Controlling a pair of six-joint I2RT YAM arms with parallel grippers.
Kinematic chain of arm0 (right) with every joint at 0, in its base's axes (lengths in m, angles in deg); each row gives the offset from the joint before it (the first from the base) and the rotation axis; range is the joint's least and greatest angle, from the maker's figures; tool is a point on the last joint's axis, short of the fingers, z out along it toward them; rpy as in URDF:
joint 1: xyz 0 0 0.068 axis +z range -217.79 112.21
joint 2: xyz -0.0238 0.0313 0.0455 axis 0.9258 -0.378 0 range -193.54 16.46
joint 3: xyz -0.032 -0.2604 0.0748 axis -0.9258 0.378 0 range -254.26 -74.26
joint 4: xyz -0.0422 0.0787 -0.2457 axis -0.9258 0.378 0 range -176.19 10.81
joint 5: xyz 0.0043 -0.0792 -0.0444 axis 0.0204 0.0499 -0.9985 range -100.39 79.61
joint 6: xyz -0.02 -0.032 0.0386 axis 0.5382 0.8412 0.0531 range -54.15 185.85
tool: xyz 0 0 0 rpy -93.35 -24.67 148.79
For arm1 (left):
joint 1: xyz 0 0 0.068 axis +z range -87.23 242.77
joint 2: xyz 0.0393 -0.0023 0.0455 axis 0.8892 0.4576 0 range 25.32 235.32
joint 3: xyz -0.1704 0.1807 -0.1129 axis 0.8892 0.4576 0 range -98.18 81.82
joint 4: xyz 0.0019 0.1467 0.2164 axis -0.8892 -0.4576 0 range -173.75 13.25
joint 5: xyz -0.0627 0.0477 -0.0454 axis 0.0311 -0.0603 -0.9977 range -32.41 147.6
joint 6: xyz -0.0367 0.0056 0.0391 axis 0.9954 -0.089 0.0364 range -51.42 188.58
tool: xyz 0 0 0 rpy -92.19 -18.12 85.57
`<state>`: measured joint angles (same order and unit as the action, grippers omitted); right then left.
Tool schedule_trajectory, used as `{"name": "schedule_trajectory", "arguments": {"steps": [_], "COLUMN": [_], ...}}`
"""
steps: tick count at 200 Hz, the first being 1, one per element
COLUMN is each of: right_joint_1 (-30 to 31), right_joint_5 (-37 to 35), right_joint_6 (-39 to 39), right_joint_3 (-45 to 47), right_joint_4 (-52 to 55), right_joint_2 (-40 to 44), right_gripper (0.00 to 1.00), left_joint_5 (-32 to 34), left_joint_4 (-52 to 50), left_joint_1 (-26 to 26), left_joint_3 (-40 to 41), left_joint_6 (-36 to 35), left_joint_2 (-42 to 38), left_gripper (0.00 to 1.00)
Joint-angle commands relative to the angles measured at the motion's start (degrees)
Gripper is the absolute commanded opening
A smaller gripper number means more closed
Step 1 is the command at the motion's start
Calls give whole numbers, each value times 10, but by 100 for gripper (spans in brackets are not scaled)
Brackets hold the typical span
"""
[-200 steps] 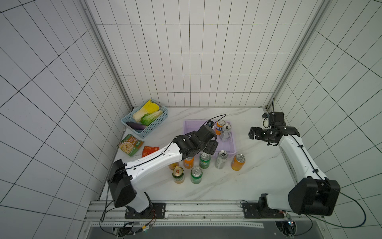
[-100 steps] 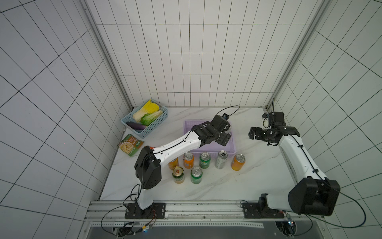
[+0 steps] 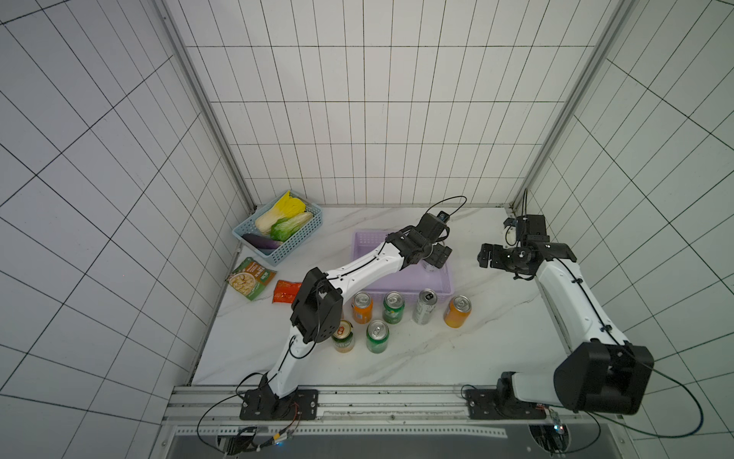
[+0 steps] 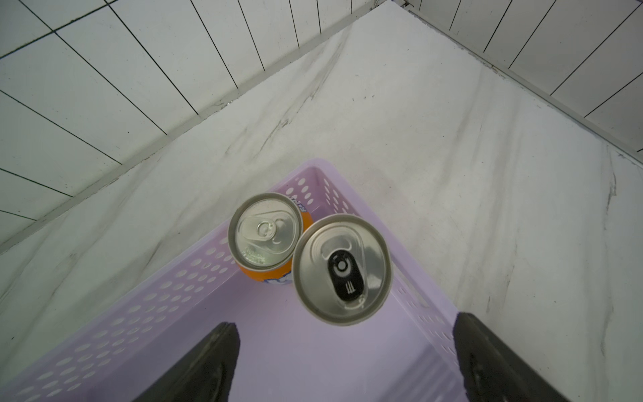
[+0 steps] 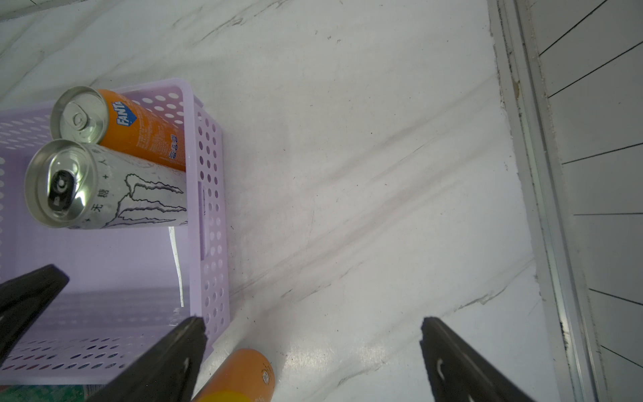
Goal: Take out the drinks from the basket
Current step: Place the drink at the center of the board, then pick up the drink from the basket.
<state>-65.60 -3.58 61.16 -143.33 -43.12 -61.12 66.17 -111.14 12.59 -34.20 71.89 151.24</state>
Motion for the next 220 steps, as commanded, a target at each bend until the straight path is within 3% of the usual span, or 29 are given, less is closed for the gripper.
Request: {"name": "schedule_trajectory", "arguments": {"steps": [1, 106, 220], "right_joint_1": [-7, -7, -9], "right_joint_5": [-1, 2, 3], "right_joint_6": [-2, -2, -2], "right_joint_3": [19, 19, 19], "right_joint_4": [-3, -4, -4], "right_joint_2": [5, 5, 4], "right_gripper": [99, 99, 99], "left_joint_5": [-9, -8, -17], "left_joint_4": [19, 39, 34], "left_joint_1": [4, 13, 13], "left_joint_3": [-41, -109, -106], "left_joint_6": [-12, -10, -7], "left_joint_2": [33, 120, 117], "left_gripper": [93, 86, 59]}}
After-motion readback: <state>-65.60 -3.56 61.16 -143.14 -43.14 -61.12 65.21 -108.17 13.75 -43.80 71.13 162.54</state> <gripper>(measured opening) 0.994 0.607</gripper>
